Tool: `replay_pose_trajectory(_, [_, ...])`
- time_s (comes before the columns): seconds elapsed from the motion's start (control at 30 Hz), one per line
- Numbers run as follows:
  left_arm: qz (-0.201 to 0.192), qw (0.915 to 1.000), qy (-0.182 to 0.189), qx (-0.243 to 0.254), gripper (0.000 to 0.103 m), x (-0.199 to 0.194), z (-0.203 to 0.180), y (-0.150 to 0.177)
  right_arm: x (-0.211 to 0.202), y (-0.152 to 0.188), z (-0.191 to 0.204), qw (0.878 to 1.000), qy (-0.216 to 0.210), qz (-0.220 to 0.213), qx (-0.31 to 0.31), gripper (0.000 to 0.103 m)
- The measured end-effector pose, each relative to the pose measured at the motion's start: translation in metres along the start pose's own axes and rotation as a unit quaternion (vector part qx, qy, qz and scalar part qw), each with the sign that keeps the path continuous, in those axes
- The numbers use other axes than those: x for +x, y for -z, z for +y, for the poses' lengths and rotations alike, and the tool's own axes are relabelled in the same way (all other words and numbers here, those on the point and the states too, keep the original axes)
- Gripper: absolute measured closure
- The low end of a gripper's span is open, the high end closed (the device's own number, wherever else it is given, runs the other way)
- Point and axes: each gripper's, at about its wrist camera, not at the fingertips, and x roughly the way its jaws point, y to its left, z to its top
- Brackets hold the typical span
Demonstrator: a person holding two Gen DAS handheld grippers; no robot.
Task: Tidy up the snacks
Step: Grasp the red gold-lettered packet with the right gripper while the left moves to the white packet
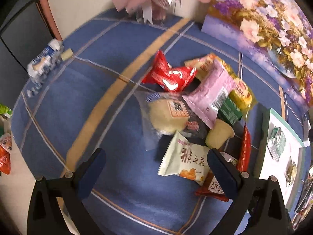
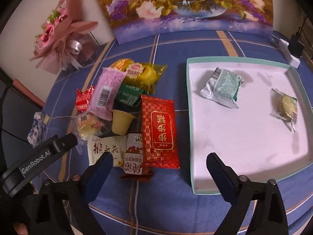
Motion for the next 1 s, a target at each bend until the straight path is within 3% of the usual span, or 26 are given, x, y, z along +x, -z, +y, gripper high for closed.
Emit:
replay_pose_trajectory(0.13, [0.047, 0.9986, 0.017, -0.018, 0.000, 0.026, -0.003, 0.000, 0.010, -0.002, -0.005, 1.000, 0.017, 0.008, 0.002, 0.013])
replay_pose_trajectory(0.3, [0.083, 0.9965, 0.010, -0.010, 0.001, 0.049, -0.015, 0.002, 0.015, -0.004, -0.015, 0.999, 0.035, 0.013, 0.016, 0.013])
replay_pose_trajectory(0.57, [0.101, 0.9947, 0.000, 0.017, 0.000, 0.071, -0.042, 0.005, 0.019, -0.007, -0.028, 0.998, 0.057, 0.022, 0.032, 0.013])
replay_pose_trajectory(0.9, [0.083, 0.9962, -0.016, 0.022, 0.000, 0.078, -0.051, -0.006, 0.018, -0.009, -0.036, 0.997, 0.061, 0.026, 0.045, 0.013])
replay_pose_trajectory(1.0, [0.081, 0.9960, -0.036, 0.013, 0.000, 0.076, -0.042, -0.011, 0.017, -0.009, -0.035, 0.997, 0.060, 0.024, 0.043, 0.013])
